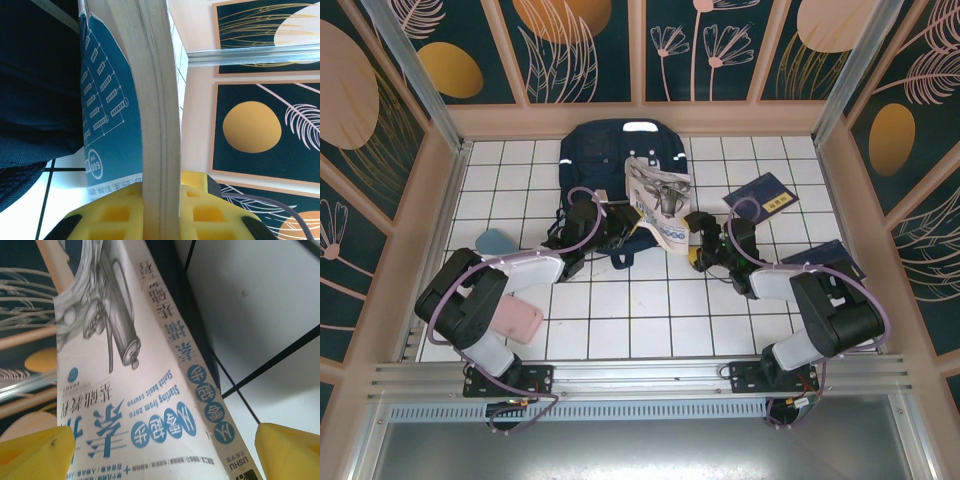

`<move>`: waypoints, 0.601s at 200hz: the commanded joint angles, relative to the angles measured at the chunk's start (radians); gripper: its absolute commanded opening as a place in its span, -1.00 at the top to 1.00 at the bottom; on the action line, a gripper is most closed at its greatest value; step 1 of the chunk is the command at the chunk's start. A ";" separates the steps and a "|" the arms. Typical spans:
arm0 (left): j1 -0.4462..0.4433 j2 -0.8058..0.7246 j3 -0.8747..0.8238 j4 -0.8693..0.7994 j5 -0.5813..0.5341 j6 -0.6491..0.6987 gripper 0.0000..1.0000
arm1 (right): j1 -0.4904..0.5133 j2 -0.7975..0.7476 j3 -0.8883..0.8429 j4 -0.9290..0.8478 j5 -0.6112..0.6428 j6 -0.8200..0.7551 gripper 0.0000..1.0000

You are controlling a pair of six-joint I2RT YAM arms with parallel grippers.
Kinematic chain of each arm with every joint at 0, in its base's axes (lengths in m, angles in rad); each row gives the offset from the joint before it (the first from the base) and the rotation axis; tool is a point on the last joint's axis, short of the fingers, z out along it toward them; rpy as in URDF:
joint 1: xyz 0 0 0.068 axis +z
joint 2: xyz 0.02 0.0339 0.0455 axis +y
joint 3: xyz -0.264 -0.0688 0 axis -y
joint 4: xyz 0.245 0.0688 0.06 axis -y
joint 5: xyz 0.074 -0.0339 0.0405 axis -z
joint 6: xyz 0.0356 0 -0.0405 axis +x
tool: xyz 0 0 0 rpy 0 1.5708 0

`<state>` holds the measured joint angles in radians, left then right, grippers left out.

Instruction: Pack the student bag

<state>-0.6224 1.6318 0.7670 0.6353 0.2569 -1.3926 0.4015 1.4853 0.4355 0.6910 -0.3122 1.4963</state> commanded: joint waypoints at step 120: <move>-0.022 -0.037 0.058 0.092 0.015 -0.036 1.00 | 0.102 0.021 -0.002 0.321 0.086 0.144 -0.88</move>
<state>-0.6365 1.6314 0.7856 0.6266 0.2611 -1.4052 0.4923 1.4639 0.3767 0.8291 -0.2317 1.5806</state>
